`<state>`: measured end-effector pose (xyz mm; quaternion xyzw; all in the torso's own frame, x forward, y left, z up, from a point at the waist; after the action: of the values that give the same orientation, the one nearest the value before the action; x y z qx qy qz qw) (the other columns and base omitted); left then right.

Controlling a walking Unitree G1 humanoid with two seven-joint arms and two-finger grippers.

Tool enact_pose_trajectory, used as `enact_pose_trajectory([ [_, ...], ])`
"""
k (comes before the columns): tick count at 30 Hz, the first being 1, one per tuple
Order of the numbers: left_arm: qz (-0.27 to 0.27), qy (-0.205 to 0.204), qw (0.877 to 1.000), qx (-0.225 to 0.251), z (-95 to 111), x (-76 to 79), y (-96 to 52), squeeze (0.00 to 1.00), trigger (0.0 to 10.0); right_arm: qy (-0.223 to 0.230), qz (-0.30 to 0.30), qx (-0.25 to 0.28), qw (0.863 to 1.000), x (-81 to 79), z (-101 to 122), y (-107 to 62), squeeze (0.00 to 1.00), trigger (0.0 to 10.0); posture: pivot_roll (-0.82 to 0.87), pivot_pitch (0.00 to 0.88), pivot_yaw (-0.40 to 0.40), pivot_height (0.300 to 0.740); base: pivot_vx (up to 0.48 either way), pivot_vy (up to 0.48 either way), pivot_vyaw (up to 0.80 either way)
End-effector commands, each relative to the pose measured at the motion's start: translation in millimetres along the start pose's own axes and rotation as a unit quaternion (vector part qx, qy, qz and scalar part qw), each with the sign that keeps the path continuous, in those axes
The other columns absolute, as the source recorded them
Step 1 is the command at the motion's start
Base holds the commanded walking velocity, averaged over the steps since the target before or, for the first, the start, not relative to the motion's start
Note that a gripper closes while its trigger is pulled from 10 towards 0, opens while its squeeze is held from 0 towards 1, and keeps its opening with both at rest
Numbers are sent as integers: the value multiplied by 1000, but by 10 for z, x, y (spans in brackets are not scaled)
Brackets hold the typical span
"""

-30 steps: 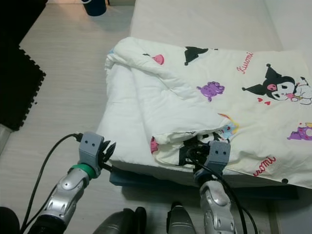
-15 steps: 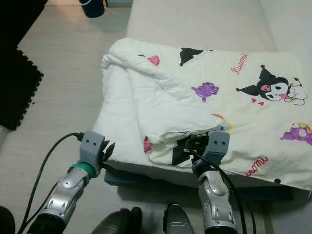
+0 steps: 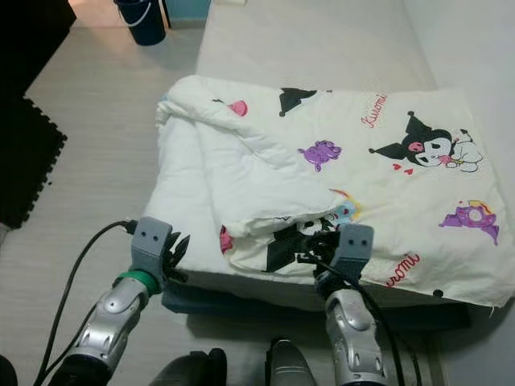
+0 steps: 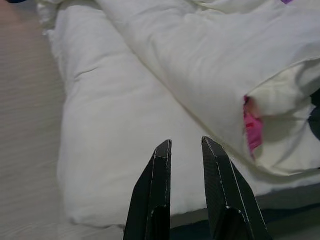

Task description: Clean up the room

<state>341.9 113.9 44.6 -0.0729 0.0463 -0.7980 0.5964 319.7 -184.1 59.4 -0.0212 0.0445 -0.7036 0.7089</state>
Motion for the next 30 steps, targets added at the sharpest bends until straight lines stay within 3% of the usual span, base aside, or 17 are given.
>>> enact_pose_trajectory([
  [1,8,-6,1000,-6,-53,-50,-43,0,10000,2,2,-16,1000,-29,-79,-4,0,10000,-23,173,134,740,0,0,0],
  [11,6,5,1000,-6,-40,-88,-57,0,10000,8,17,-9,1000,-97,15,144,0,10000,-5,188,126,710,0,0,0],
  [30,3,8,1000,-14,-79,-67,-80,0,10000,9,16,-11,1000,-82,8,162,0,10000,-4,199,132,655,0,0,0],
])
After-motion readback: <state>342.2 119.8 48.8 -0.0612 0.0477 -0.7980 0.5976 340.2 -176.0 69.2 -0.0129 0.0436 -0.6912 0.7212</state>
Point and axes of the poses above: a point about 5 cm out from each wrist's last joint towards the gripper, its own y axis pointing out of the wrist towards the gripper, its own z axis along the axis of the wrist's last joint, x = y × z, the point moved 5 cm from there along y, pointing out of the wrist towards the gripper, and after that the axes turned 8 degrees about -y, right-handed, at the moved point
